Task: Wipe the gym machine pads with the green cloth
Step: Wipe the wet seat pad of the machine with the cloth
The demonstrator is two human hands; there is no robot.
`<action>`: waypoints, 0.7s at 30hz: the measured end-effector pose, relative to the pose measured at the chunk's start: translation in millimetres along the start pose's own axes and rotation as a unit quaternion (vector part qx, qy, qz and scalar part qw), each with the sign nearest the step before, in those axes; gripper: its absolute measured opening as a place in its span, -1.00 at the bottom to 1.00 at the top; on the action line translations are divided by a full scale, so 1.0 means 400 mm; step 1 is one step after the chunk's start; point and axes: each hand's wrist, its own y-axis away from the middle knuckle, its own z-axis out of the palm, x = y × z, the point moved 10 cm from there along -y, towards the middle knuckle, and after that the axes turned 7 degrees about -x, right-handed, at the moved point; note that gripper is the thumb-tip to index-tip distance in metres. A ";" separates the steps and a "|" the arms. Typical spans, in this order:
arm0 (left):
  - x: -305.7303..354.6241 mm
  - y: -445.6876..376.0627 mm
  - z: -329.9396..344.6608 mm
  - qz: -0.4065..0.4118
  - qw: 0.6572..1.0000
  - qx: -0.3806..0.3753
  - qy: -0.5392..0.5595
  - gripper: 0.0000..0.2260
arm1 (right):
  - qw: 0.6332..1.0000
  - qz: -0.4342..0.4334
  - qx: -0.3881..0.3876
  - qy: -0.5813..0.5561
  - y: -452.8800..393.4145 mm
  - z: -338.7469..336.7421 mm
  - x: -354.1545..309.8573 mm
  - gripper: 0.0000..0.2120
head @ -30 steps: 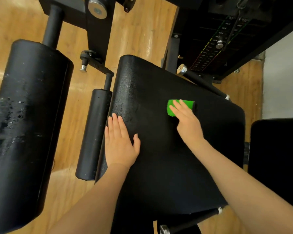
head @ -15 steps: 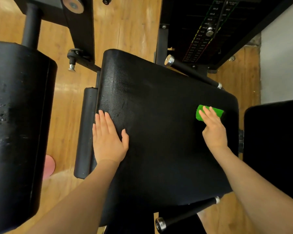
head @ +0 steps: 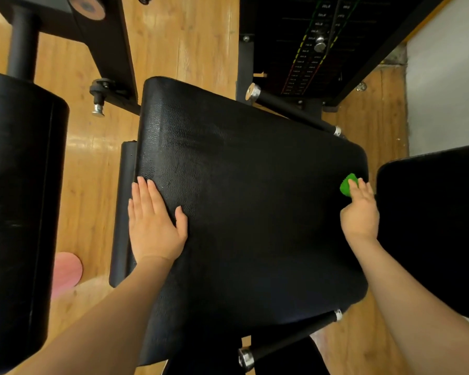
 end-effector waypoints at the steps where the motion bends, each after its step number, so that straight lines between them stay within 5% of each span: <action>1: 0.000 -0.001 -0.001 0.001 1.000 0.001 0.000 -0.32 | 1.000 0.004 0.005 -0.019 0.002 0.002 0.004 -0.45; 13: 0.008 -0.002 -0.003 -0.003 1.000 -0.001 0.001 -0.31 | 0.991 0.032 0.066 -0.110 0.080 0.036 -0.097 -0.60; 21: 0.008 0.001 0.001 -0.003 1.000 -0.017 -0.006 -0.32 | 0.993 -0.093 -0.007 -0.076 0.177 0.108 -0.468 -0.52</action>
